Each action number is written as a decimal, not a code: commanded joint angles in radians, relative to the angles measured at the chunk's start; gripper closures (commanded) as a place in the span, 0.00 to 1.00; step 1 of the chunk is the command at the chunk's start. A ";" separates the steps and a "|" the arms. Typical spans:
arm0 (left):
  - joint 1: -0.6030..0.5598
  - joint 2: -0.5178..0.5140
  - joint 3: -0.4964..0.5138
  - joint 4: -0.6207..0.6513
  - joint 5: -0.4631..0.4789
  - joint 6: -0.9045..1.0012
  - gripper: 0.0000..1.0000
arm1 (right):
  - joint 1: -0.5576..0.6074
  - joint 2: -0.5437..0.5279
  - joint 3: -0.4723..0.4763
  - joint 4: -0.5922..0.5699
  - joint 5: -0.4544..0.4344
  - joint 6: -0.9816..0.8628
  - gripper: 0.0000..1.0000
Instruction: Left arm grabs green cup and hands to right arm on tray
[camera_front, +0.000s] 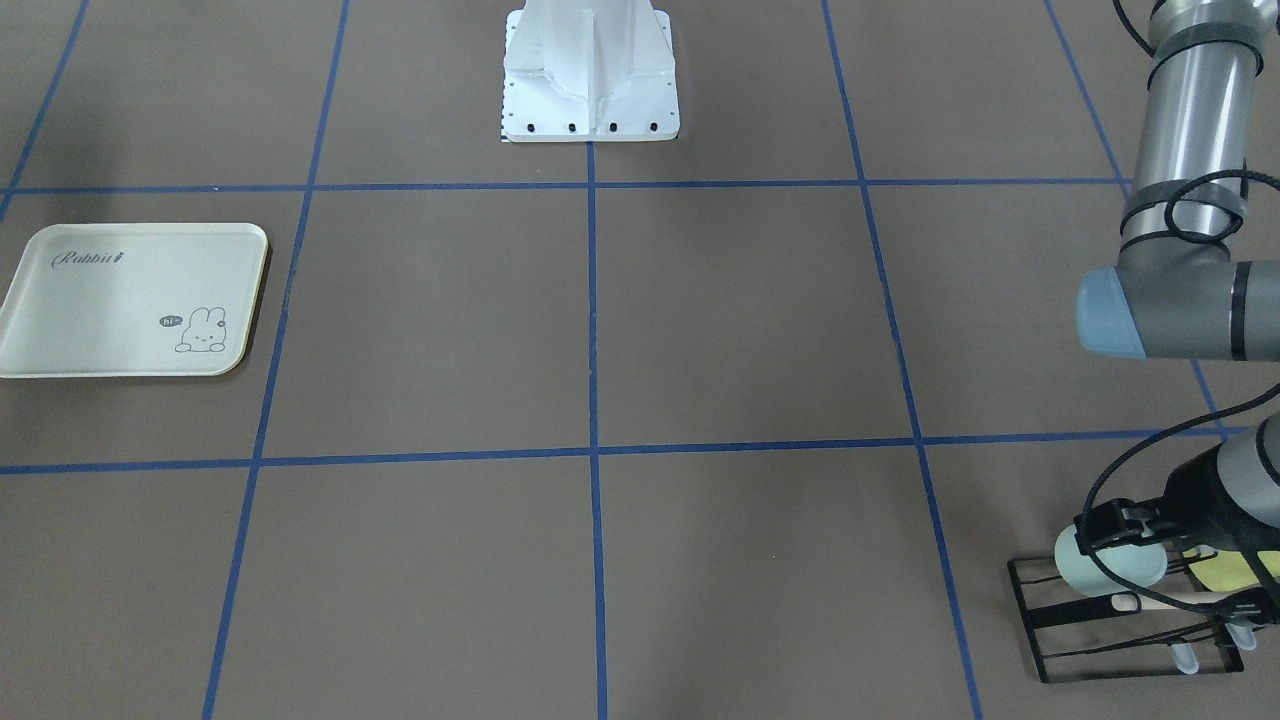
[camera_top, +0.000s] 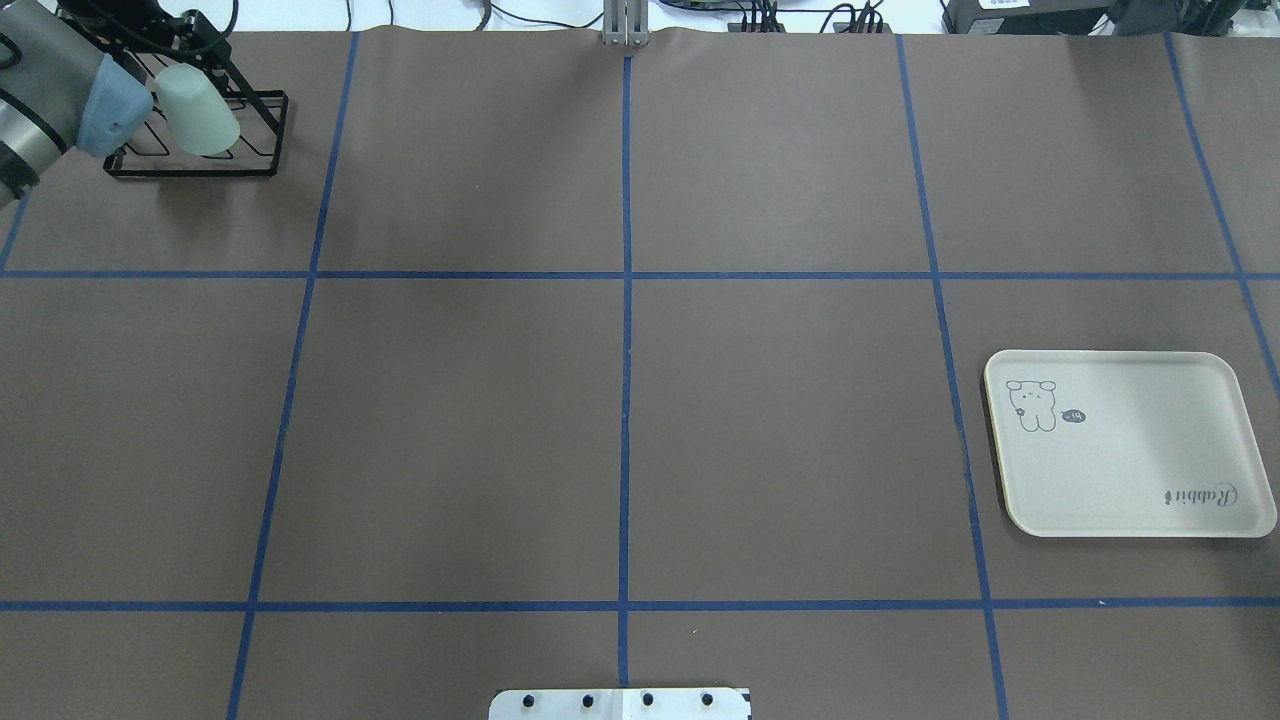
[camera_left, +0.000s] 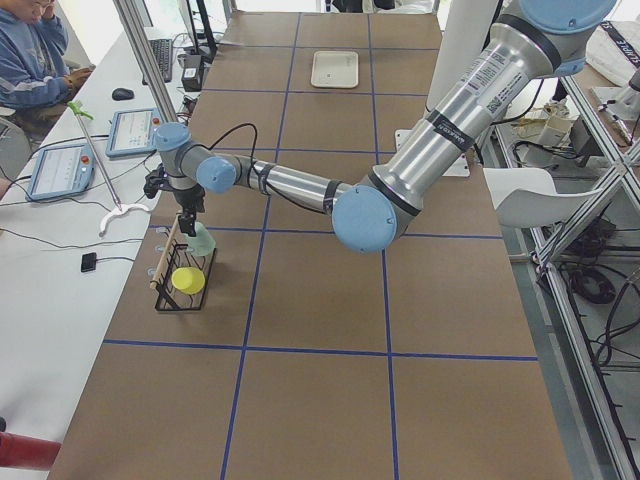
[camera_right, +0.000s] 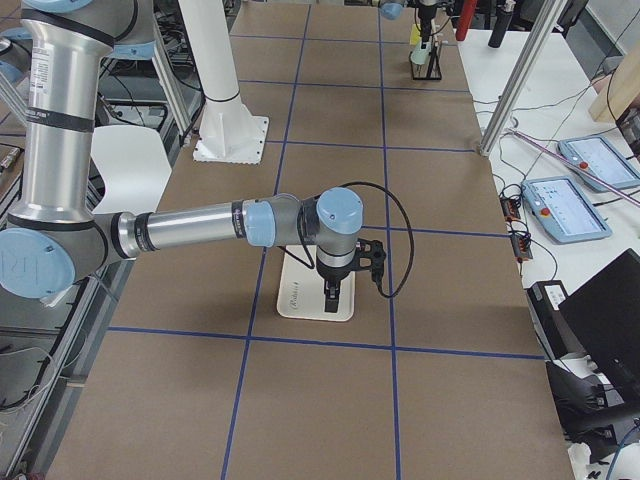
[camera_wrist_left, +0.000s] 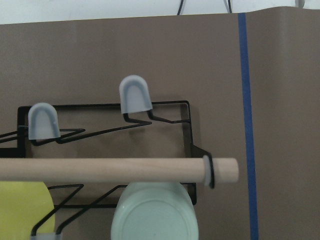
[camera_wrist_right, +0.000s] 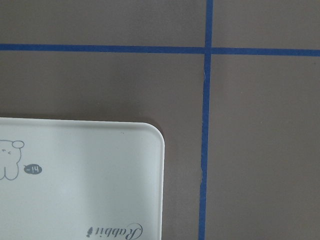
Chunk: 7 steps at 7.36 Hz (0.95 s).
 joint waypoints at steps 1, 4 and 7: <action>0.001 0.000 0.016 0.000 0.000 0.002 0.02 | 0.000 0.000 0.000 0.000 0.000 0.000 0.00; 0.001 -0.018 0.042 -0.002 0.000 -0.004 0.02 | 0.000 0.000 0.001 0.000 0.000 -0.002 0.00; 0.001 -0.028 0.098 -0.055 0.002 -0.003 0.02 | 0.000 0.000 0.001 0.000 -0.001 -0.002 0.00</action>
